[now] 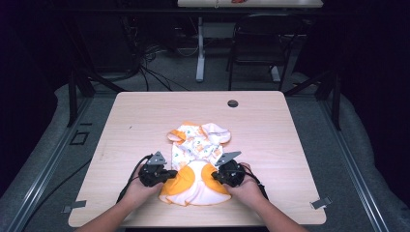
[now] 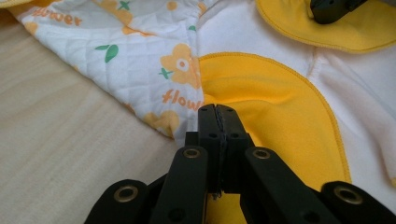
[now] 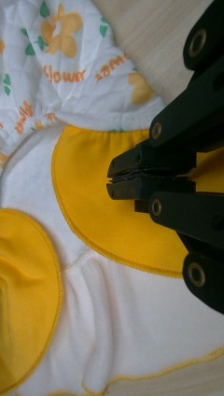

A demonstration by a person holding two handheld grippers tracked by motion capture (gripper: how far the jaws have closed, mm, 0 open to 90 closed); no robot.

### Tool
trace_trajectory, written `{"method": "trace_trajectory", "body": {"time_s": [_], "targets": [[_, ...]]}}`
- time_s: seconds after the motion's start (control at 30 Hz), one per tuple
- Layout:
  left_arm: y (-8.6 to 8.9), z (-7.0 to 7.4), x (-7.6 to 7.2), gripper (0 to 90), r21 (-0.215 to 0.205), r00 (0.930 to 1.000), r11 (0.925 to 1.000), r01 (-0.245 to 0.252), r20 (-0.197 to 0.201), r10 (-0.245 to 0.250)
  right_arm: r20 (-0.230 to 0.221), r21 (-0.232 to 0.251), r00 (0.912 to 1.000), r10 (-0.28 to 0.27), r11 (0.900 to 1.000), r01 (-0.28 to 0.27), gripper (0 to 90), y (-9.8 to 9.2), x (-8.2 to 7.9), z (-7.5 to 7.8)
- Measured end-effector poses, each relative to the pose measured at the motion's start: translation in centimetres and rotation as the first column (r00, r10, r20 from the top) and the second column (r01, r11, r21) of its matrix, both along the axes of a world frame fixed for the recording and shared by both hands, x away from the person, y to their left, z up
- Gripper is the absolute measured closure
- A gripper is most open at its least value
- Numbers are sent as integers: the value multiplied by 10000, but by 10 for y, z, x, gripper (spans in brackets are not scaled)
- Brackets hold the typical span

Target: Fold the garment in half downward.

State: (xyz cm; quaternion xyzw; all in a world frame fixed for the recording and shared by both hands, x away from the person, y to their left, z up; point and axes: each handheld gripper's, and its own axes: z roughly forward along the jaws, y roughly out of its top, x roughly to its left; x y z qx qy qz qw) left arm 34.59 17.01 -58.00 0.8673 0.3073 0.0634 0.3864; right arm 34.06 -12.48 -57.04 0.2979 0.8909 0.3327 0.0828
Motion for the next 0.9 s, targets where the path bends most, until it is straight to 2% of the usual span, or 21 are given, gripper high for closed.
{"method": "trace_trajectory", "body": {"time_s": [0.27,0.37,0.4,0.43,0.53,0.57,0.67,0.7,0.8,0.9], "targets": [[2,-1,-15,898,-210,9995,9997,107,-288,-113,-115,32,9995,289,9996,-289,877,-1,-17,0],[3,-1,-19,898,-363,9989,9993,96,-465,-113,-115,-120,9989,458,9989,-460,875,-1,-24,1],[4,-1,-21,898,-426,9974,9990,117,-702,-147,-115,-120,9989,458,9989,-460,875,-1,-24,1],[4,0,-22,898,-439,9969,9990,89,-771,-123,-137,-284,9986,502,9983,-506,858,1,-27,3],[1,5,-20,884,-181,9967,9993,333,-735,-345,-220,-417,9971,728,9964,-736,833,2,-26,11],[0,8,-18,874,-172,9972,9992,371,-643,-381,-188,-448,9973,713,9964,-721,834,1,-25,16],[-3,19,-10,861,-64,9985,9993,355,-414,-357,-103,-69,9981,611,9981,-612,834,0,-16,31],[-4,26,-4,858,6,9989,9993,376,-276,-376,-11,-81,9984,572,9983,-572,834,0,-12,35],[-9,38,14,853,-49,9998,9998,205,3,-205,303,-253,9990,334,9991,-327,836,-1,7,52],[-15,45,36,850,60,9997,9999,127,229,-129,524,-281,9986,32,9996,-17,838,-1,30,59]]}}
